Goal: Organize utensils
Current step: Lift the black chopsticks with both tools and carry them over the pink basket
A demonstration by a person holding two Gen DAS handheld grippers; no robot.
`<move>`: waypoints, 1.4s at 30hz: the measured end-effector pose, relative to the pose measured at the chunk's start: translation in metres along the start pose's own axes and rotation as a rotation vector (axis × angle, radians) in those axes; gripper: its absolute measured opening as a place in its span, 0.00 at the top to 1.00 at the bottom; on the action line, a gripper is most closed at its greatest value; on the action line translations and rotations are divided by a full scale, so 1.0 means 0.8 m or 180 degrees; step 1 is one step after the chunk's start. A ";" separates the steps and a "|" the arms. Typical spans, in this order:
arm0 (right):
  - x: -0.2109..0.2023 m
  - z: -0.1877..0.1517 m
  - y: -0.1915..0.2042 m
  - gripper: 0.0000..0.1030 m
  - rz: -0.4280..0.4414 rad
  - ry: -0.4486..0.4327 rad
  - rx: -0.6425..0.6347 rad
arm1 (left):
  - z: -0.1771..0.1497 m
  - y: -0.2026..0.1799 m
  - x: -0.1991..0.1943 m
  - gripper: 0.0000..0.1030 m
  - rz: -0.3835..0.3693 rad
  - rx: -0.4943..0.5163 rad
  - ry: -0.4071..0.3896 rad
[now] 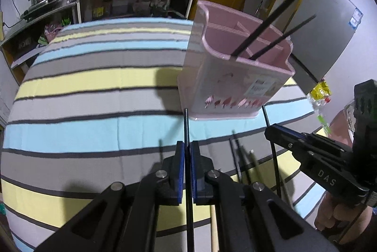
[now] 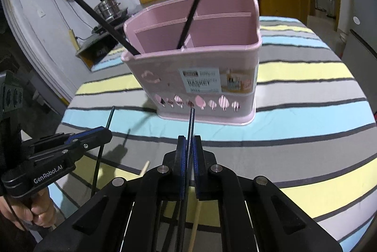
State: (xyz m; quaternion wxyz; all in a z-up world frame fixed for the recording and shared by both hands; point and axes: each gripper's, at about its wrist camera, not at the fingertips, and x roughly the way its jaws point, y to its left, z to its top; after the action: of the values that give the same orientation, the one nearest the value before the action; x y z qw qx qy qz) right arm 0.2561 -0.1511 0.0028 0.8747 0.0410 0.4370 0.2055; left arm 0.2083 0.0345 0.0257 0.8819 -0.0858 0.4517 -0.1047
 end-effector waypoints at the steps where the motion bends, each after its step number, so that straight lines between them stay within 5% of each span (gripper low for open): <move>1: -0.005 0.002 0.001 0.95 0.0013 -0.0031 -0.0002 | 0.000 -0.001 -0.005 0.95 -0.0010 0.0007 -0.0026; 31: -0.134 0.035 0.028 0.95 0.0160 -0.0776 -0.0186 | 0.042 -0.033 -0.124 0.95 -0.0042 0.0237 -0.0630; 42: -0.159 0.024 0.035 0.95 0.0170 -0.0860 -0.0241 | 0.029 -0.038 -0.143 0.95 -0.0026 0.0236 -0.0672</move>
State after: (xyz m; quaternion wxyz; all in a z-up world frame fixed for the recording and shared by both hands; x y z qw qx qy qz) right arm 0.1941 -0.1741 0.1169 0.9207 0.0470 0.3060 0.2377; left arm 0.1583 0.0362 0.1357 0.9266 -0.0655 0.3518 -0.1153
